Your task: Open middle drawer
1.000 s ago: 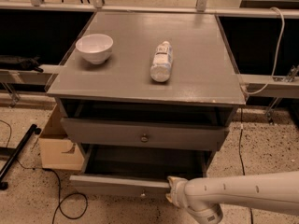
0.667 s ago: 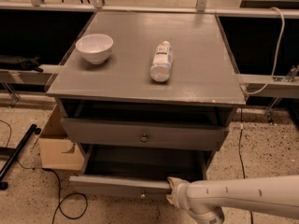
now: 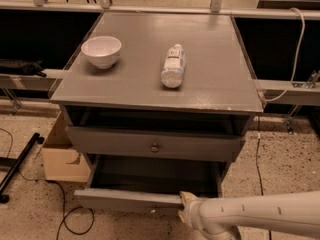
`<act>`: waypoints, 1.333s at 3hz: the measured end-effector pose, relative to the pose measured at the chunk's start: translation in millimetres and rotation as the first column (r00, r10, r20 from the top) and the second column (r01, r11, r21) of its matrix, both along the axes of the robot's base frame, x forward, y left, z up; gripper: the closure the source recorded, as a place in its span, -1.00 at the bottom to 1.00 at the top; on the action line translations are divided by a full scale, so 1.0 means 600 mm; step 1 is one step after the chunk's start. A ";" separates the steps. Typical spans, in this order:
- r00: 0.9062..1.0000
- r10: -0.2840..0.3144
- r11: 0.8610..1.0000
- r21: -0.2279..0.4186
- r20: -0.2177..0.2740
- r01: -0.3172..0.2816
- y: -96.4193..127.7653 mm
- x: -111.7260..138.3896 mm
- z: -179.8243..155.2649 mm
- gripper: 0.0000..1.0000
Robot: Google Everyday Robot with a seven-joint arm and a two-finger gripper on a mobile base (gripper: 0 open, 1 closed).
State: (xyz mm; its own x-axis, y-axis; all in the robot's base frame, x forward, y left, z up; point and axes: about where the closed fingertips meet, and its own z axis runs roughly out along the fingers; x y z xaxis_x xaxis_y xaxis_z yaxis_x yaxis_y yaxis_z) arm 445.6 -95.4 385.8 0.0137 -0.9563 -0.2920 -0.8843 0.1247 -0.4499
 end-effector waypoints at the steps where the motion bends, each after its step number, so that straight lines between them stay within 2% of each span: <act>1: 1.000 -0.003 1.000 -0.003 -0.001 0.003 -0.003 -0.026 -0.001 1.00; 4: 1.000 -0.006 1.000 0.025 -0.007 0.006 -0.006 -0.032 -0.002 1.00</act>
Offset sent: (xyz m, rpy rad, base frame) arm -0.2659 -0.0628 -0.0786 -0.0440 0.0096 -0.0541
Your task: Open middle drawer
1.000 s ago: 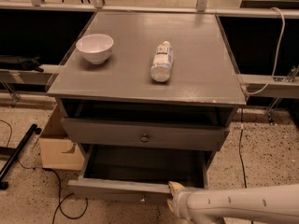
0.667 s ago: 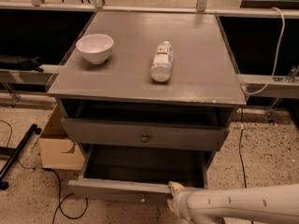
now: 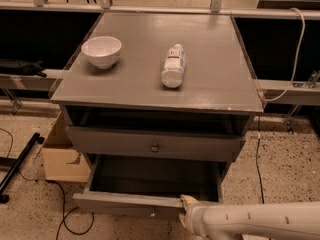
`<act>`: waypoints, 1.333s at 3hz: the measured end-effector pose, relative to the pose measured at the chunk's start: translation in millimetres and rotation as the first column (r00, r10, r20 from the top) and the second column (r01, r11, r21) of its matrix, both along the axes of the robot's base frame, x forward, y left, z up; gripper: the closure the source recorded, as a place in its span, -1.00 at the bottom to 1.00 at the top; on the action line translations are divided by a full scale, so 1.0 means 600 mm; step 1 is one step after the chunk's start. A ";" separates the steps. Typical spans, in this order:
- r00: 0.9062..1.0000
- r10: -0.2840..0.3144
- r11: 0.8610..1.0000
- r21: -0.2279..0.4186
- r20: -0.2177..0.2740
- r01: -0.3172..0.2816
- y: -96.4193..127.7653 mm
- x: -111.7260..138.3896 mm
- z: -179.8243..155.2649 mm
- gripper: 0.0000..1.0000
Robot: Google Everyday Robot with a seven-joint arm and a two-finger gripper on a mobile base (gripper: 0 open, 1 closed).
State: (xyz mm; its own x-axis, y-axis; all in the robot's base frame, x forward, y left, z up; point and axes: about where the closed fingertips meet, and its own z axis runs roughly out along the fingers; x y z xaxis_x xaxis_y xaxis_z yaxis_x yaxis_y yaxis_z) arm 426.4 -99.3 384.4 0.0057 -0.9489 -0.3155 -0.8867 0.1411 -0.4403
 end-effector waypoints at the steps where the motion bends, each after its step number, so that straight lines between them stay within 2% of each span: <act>1: 1.000 0.021 0.999 0.040 -0.023 -0.020 0.021 -0.028 0.001 1.00; 4: 0.999 0.024 0.999 0.046 -0.025 -0.023 0.020 -0.034 0.005 1.00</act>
Offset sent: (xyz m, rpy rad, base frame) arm -0.2148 -0.0626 -0.0696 0.1527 0.0271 -0.1114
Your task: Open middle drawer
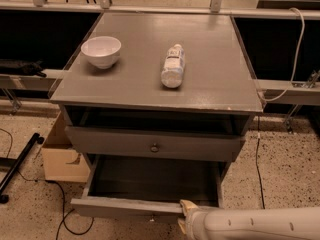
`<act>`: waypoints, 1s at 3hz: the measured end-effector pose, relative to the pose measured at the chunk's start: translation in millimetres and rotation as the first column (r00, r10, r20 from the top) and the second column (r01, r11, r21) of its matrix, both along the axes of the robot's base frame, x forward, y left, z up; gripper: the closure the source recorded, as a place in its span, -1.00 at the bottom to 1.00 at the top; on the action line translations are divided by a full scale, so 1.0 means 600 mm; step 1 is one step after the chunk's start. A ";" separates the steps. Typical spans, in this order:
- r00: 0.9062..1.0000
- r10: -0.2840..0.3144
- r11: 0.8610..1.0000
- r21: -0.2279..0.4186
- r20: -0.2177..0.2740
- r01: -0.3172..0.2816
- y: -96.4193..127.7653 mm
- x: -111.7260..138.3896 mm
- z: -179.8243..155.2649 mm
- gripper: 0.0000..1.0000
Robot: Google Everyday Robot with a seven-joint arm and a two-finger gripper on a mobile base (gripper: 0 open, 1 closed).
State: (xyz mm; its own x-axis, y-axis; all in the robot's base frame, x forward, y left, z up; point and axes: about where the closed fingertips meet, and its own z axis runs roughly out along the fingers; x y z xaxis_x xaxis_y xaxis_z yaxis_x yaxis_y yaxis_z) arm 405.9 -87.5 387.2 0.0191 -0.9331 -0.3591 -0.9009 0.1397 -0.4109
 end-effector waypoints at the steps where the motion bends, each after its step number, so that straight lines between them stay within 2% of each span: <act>1: 1.000 0.001 1.000 0.012 0.005 -0.001 -0.005 -0.020 -0.003 1.00; 2: 1.000 0.000 1.000 0.022 0.006 -0.001 -0.012 -0.050 -0.006 1.00; 3: 1.000 0.000 1.000 0.022 0.006 -0.001 -0.012 -0.050 -0.006 1.00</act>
Offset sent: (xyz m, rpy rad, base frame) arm -0.2427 -0.0649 -0.0483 0.1778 -0.0877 0.0089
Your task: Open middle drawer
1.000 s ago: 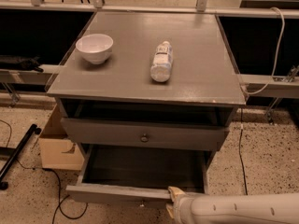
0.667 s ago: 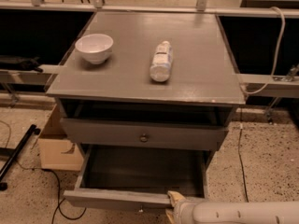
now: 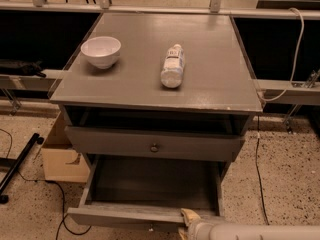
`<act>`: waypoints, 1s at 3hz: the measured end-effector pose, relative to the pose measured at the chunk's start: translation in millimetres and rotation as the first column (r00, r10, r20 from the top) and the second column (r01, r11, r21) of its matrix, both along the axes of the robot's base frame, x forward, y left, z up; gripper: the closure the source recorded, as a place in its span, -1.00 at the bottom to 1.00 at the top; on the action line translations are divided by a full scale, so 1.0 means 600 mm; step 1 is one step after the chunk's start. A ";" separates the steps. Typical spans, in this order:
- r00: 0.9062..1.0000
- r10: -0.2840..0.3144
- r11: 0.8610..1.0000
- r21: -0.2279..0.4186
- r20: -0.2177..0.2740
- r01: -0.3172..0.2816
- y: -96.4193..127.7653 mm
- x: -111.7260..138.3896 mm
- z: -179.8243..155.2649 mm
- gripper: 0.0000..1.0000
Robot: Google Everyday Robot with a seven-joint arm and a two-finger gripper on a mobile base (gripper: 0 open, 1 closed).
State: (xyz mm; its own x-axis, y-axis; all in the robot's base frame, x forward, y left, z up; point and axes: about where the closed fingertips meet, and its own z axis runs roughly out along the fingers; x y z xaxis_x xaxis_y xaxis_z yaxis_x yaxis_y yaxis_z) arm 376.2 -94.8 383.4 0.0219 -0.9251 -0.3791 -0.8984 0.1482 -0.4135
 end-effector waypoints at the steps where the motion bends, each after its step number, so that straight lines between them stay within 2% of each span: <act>1: 1.000 0.000 1.000 0.000 0.000 0.000 0.000 0.000 0.000 0.62; 2: 1.000 0.000 1.000 0.000 0.000 0.000 0.000 0.000 0.000 0.15; 3: 1.000 0.000 1.000 0.000 0.000 0.000 0.000 0.000 0.000 -0.47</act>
Offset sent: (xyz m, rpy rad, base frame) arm 0.0000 0.0000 0.0000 0.0000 0.0000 0.0000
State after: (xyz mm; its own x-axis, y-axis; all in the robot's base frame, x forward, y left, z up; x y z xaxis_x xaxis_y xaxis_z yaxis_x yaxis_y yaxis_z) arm 376.2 -94.7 383.4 0.0219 -0.9251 -0.3791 -0.8984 0.1481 -0.4134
